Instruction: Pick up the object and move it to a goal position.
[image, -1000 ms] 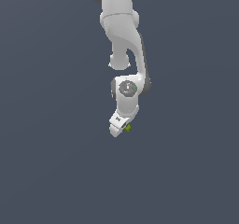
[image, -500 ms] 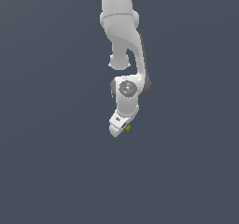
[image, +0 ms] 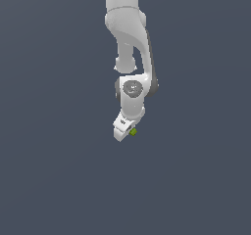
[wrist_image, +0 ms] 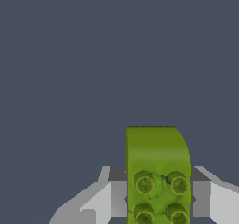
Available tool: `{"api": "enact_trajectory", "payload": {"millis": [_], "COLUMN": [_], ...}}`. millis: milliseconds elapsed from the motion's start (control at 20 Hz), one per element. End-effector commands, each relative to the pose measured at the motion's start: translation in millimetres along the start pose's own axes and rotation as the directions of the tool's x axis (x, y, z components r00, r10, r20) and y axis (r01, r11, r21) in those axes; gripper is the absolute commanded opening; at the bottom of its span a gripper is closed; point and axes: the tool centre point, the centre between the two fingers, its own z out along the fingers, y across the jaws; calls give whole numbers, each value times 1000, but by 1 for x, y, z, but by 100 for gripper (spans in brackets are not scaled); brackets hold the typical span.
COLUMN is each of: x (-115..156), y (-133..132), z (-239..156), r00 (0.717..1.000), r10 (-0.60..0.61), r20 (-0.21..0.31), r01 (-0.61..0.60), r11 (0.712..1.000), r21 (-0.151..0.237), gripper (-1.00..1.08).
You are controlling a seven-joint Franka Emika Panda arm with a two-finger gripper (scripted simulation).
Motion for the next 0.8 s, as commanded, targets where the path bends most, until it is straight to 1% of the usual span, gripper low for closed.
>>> {"api": "enact_trajectory", "payload": {"millis": [0,300,750], "x": [-4,-20,-50], "y": [1,3,8], "z": [-12,-55,-144], "r00": [1000,1000,1000], "r10": [0,0,-1], "r20": [-1,0,-1], "r01": [0,0,1], "r11": [1000,1000,1000], "r21": [-1,-1,-1], "gripper": [-100,-100,-100]}}
